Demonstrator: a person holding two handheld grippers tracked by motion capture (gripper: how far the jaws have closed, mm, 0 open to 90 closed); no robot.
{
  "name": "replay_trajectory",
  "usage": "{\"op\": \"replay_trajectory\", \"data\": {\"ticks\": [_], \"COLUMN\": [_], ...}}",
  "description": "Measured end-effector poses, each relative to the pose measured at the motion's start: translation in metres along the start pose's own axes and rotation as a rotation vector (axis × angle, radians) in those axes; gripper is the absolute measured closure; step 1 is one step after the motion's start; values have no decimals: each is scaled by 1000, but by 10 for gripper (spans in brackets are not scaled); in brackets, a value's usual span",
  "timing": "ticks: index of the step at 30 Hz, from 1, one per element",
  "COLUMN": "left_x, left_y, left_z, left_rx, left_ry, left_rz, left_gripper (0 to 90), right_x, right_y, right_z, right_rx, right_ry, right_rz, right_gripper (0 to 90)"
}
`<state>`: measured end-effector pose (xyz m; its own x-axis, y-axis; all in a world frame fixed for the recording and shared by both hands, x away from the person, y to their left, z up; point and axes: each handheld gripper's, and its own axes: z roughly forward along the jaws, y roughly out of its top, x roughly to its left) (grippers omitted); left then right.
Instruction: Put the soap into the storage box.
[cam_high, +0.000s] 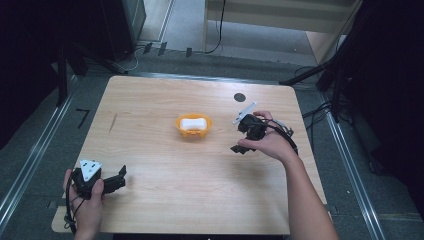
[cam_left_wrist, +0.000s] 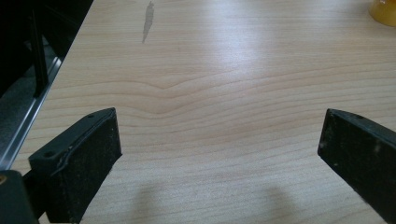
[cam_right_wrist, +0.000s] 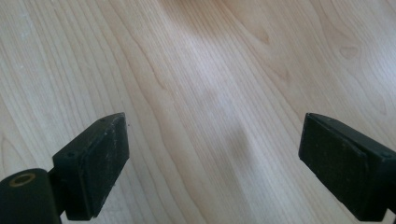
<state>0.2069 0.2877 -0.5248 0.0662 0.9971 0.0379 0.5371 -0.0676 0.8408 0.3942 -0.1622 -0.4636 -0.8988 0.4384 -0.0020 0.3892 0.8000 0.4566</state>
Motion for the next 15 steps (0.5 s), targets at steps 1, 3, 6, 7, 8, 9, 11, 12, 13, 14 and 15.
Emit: {"op": "replay_trajectory", "data": {"ticks": [1, 3, 6, 7, 8, 9, 11, 12, 13, 14, 15], "left_x": [0, 0, 0, 0, 0, 0, 0, 0, 0, 0, 0], "left_y": [0, 0, 0, 0, 0, 0, 0, 0, 0, 0, 0], "left_z": [0, 0, 0, 0, 0, 0, 0, 0, 0, 0, 0], "left_rx": [0, 0, 0, 1, 1, 1, 1, 1, 1, 1, 1], "left_ry": [0, 1, 2, 3, 3, 3, 4, 4, 5, 4, 5], "left_rz": [0, 0, 0, -1, -2, -1, -1, -1, -1, 0, 0], "left_gripper": [0, 0, 0, 0, 0, 0, 0, 0, 0, 0, 0], "right_x": [0, 1, 2, 2, 3, 3, 3, 3, 3, 3, 3], "right_y": [-3, -10, -20, -23, -26, -29, -36, -39, -42, -45, -48], "right_z": [-1, -2, -5, -5, -6, -6, -8, -8, -9, -10, -11], "right_rx": [-5, -9, -25, -27, -29, -28, -29, -37, -40, -44, -46], "right_ry": [2, -4, -3, -7, -8, -7, -16, -15, -18, -20, -21], "right_rz": [6, 16, 34, 42, 43, 48, 61, 69, 75, 84, 94], "right_gripper": [95, 95, 95, 95, 95, 95, 95, 95, 95, 95, 95]}}
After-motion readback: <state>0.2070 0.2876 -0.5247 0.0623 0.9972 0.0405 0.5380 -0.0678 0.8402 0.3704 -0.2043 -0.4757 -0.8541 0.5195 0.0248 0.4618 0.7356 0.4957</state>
